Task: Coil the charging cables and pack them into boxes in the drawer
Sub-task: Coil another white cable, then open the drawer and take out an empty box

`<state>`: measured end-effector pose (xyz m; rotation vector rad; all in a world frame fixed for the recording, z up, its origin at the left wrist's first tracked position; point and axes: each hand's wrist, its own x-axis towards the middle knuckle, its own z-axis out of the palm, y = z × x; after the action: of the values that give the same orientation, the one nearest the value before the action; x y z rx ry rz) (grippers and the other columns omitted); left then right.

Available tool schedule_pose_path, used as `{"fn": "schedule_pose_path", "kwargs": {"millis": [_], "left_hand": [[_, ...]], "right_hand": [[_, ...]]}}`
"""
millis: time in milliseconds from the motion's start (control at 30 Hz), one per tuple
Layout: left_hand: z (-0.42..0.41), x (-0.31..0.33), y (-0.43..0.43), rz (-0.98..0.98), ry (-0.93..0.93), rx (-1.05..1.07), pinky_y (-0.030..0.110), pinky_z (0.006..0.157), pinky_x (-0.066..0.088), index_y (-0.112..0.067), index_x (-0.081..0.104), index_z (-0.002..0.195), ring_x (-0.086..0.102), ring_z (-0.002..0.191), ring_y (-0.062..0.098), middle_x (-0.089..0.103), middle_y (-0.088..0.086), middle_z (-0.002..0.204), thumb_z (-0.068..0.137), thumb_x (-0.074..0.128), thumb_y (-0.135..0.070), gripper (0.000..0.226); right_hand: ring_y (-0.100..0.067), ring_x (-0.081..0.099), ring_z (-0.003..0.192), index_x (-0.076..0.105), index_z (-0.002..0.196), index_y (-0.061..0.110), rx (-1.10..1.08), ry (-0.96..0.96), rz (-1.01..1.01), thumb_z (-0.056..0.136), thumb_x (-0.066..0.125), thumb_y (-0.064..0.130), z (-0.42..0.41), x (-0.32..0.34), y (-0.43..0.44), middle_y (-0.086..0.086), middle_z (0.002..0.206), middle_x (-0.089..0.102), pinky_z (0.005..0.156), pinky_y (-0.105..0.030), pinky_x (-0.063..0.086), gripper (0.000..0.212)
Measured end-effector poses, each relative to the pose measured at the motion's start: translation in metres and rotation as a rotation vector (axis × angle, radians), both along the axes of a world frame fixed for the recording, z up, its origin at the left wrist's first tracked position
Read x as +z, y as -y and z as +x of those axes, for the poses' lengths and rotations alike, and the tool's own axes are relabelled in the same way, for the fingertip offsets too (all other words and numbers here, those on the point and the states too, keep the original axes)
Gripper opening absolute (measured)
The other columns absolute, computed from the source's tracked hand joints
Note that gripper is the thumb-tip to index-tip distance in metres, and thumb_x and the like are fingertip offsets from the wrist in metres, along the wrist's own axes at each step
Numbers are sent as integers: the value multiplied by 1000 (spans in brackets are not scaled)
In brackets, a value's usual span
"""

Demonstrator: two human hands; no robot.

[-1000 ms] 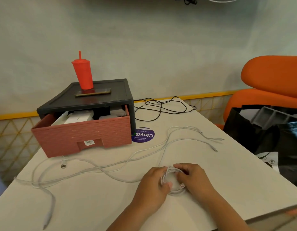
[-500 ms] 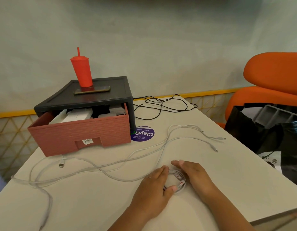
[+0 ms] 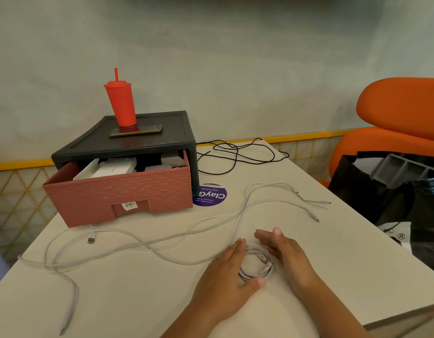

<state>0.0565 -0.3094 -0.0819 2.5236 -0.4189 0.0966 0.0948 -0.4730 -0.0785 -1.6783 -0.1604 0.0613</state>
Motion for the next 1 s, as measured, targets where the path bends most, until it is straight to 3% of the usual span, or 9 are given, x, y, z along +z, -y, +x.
{"fn": "schedule_pose_path", "kwargs": {"millis": [333, 433, 533, 600, 733, 833, 900, 1000], "left_hand": [[-5, -4, -8, -135, 3, 65, 15, 111, 16, -32, 18, 147, 19, 138, -2, 19, -18, 152, 86, 50, -55, 73], [-11, -1, -18, -404, -13, 103, 17, 108, 29, -47, 32, 130, 34, 126, -11, 37, -21, 141, 77, 54, -56, 58], [-15, 7, -40, -620, 17, 182, 8, 90, 40, -49, 42, 115, 43, 113, -16, 48, -20, 127, 71, 57, -48, 46], [-15, 17, -59, -695, 72, 240, 9, 83, 42, -45, 48, 111, 47, 108, -14, 50, -21, 123, 72, 60, -41, 41], [-6, 41, -105, -847, 145, 369, 8, 78, 42, -38, 54, 104, 53, 105, 1, 55, -16, 116, 88, 62, -16, 28], [4, 60, -139, -1054, 41, 491, 25, 85, 47, -28, 57, 113, 53, 107, 6, 55, -13, 116, 93, 52, -23, 22], [12, 68, -159, -1338, -87, 557, 30, 83, 49, -23, 57, 115, 53, 109, 12, 56, -6, 118, 93, 51, -33, 25], [26, 70, -180, -1692, -224, 620, 37, 84, 46, -16, 52, 124, 51, 113, 21, 55, 3, 122, 90, 51, -46, 46]], "right_hand": [[1, 58, 103, 66, 104, 27, -27, 5, -15, 78, 29, 60, 1, 0, -2, 12, 104, 67, 85, -14, 41, 56], [-3, 60, 104, 67, 104, 25, -31, -7, 29, 75, 33, 67, 3, 1, -1, 10, 106, 69, 94, -21, 42, 61], [-6, 61, 104, 67, 105, 27, -55, 3, 40, 71, 37, 76, 6, 3, -2, 9, 108, 69, 96, -27, 42, 66], [-9, 60, 105, 66, 105, 29, -77, 43, 15, 77, 37, 69, 8, 9, -7, 10, 111, 67, 100, -33, 40, 57], [-10, 57, 110, 63, 112, 30, -87, 133, -77, 64, 31, 75, 15, 31, -31, 9, 119, 62, 96, -30, 35, 73], [-9, 52, 114, 59, 113, 38, -46, 164, -93, 63, 33, 75, 24, 52, -59, 17, 119, 59, 96, -27, 34, 68], [-7, 50, 115, 58, 114, 40, -18, 188, -101, 62, 35, 76, 35, 64, -80, 22, 117, 57, 92, -22, 35, 67], [-10, 44, 120, 49, 129, 31, -11, 224, -166, 82, 43, 64, 57, 81, -110, 9, 133, 49, 101, -28, 33, 58]]}}
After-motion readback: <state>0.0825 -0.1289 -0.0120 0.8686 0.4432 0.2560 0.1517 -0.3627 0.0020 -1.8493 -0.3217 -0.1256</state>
